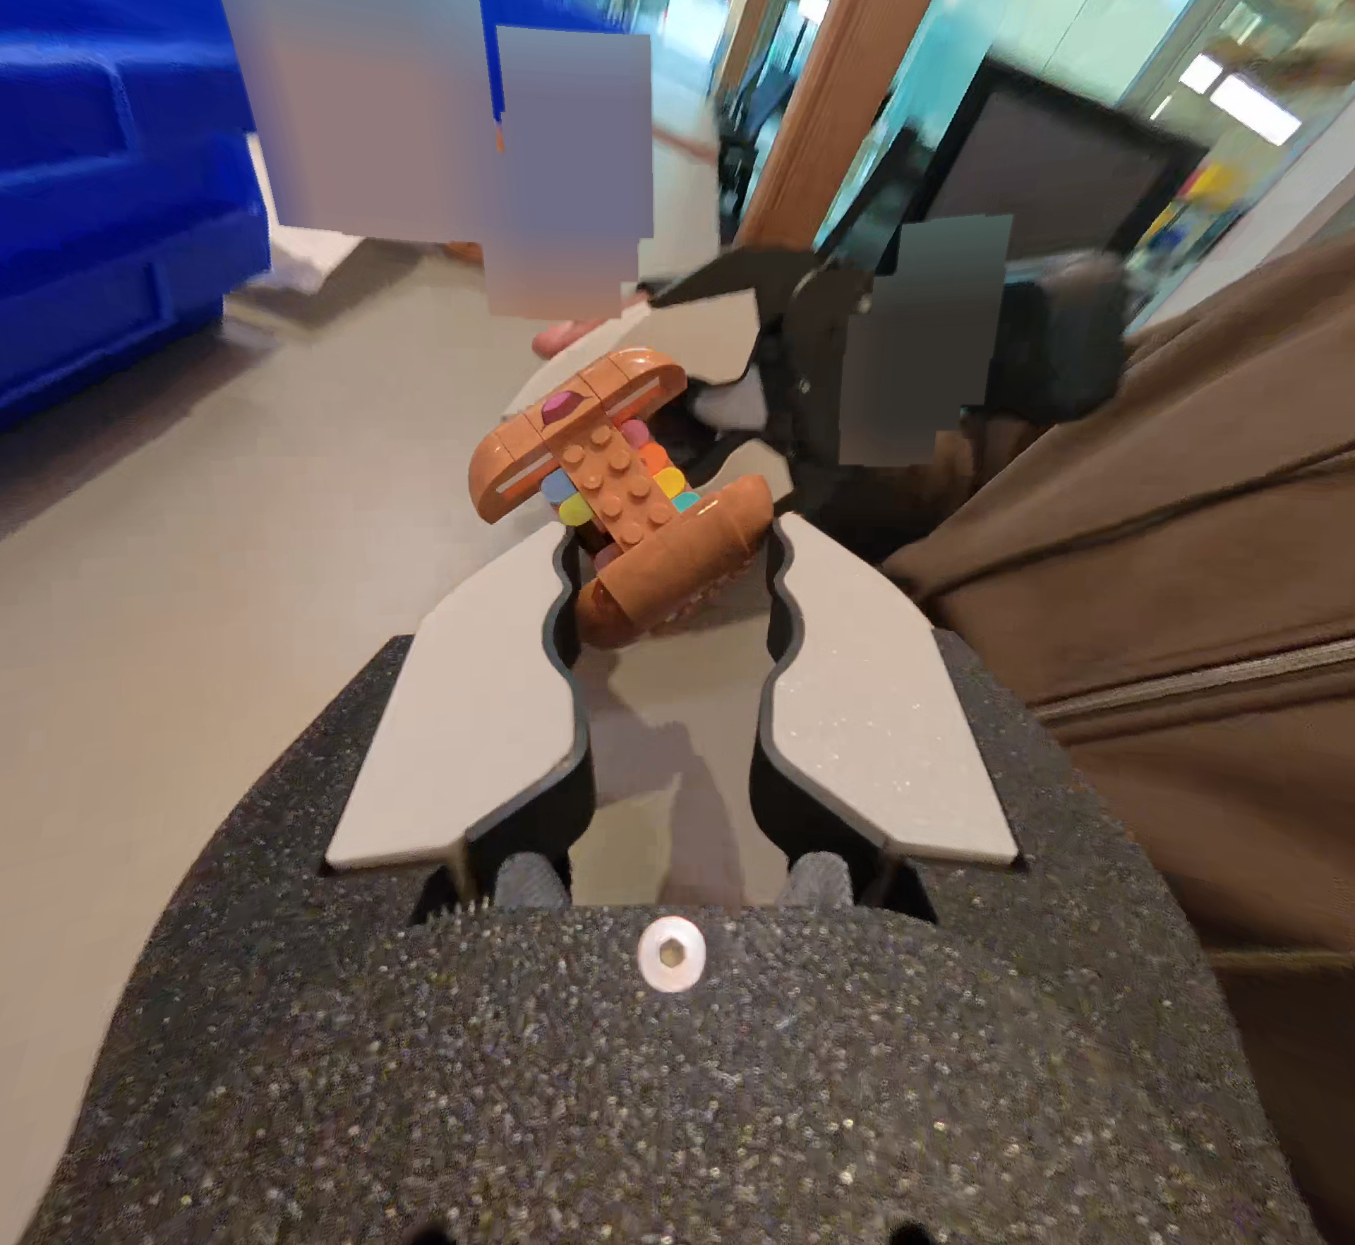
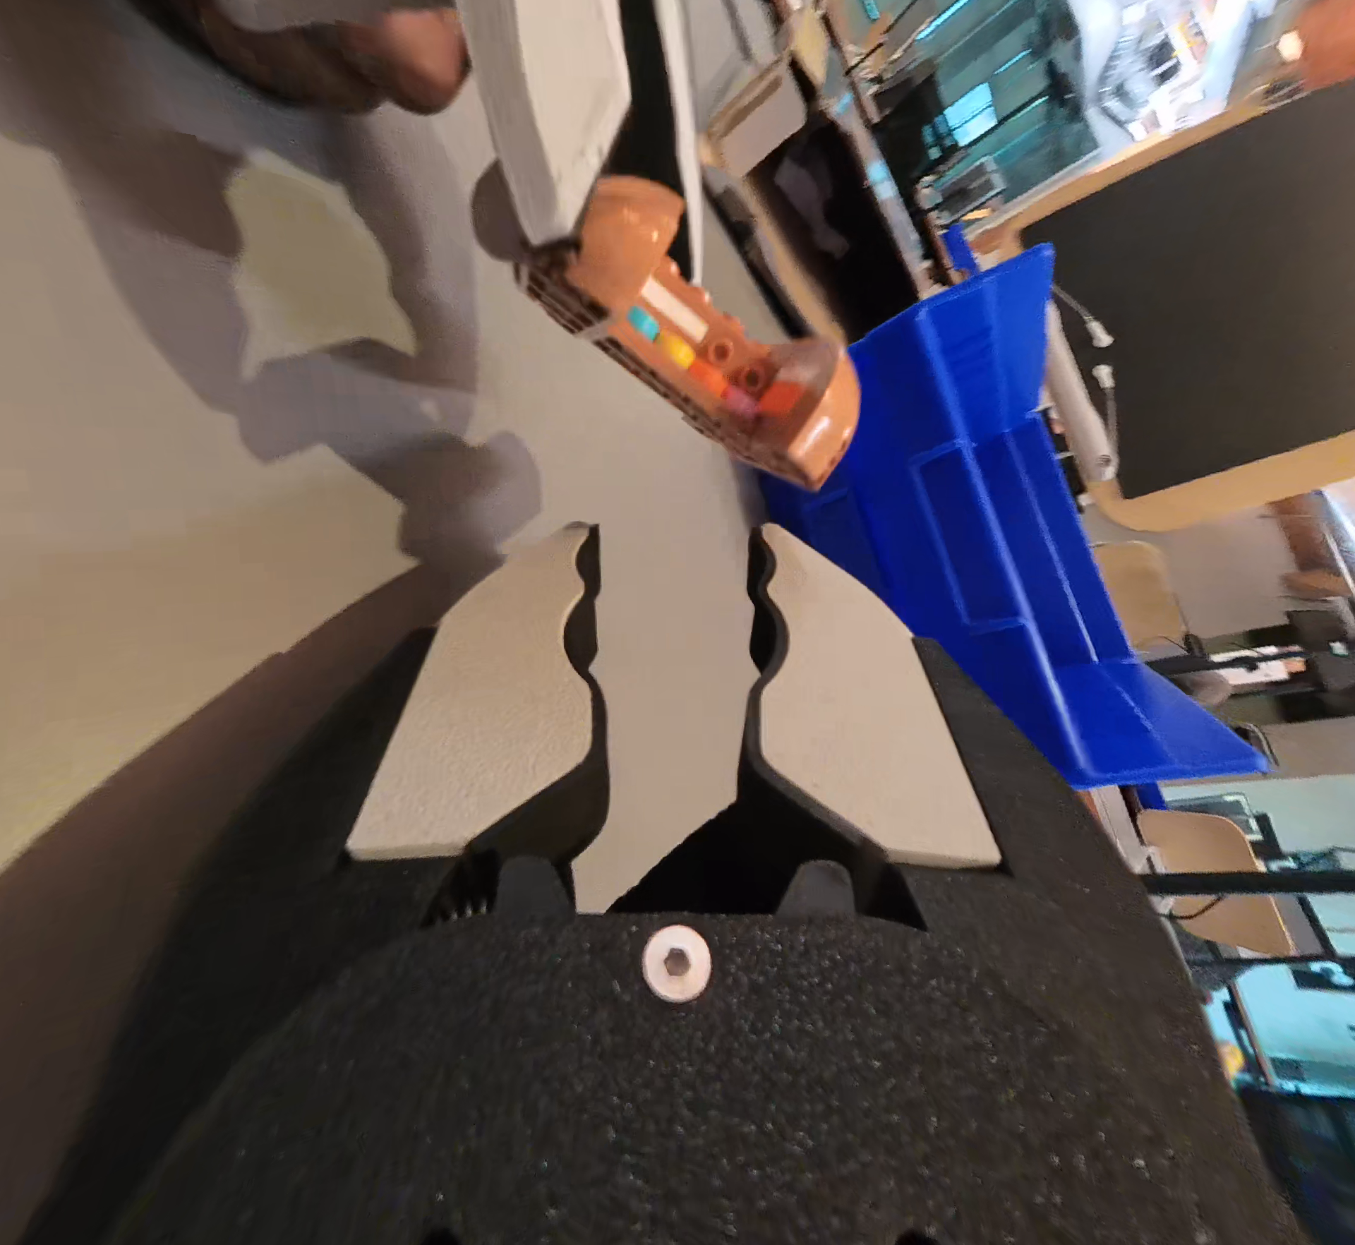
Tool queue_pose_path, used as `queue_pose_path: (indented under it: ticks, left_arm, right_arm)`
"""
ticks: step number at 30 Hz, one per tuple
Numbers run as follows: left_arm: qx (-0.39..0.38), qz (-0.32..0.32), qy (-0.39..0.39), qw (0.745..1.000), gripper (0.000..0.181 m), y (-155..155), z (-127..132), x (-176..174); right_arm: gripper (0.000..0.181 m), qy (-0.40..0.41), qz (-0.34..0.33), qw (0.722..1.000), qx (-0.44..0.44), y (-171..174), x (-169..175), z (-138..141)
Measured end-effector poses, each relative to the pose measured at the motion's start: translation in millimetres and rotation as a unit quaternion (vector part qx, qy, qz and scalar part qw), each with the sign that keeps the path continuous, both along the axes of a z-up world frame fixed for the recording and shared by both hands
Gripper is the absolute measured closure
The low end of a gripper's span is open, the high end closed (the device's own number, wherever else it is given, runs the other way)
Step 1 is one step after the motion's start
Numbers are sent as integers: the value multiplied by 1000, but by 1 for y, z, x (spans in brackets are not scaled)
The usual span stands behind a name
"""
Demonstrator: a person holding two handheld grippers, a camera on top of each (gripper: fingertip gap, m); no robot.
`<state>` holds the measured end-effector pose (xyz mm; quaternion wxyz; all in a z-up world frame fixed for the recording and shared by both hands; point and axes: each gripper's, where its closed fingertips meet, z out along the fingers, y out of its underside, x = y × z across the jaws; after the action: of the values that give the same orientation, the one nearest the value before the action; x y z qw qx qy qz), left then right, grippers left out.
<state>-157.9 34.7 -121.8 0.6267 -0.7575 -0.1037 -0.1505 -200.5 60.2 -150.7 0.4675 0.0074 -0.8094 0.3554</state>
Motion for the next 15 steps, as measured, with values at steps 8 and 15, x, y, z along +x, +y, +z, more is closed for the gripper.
queue_pose_path:
  ticks: [8,15]
  left_arm:
    - [261,-20,-110,959,132,-24,61,0]
    - [360,-51,-198,910,132,-35,78,-1]
  right_arm:
    - [151,37,28,988,-150,-11,11,49]
    - [152,36,15,987,-155,-25,13,46]
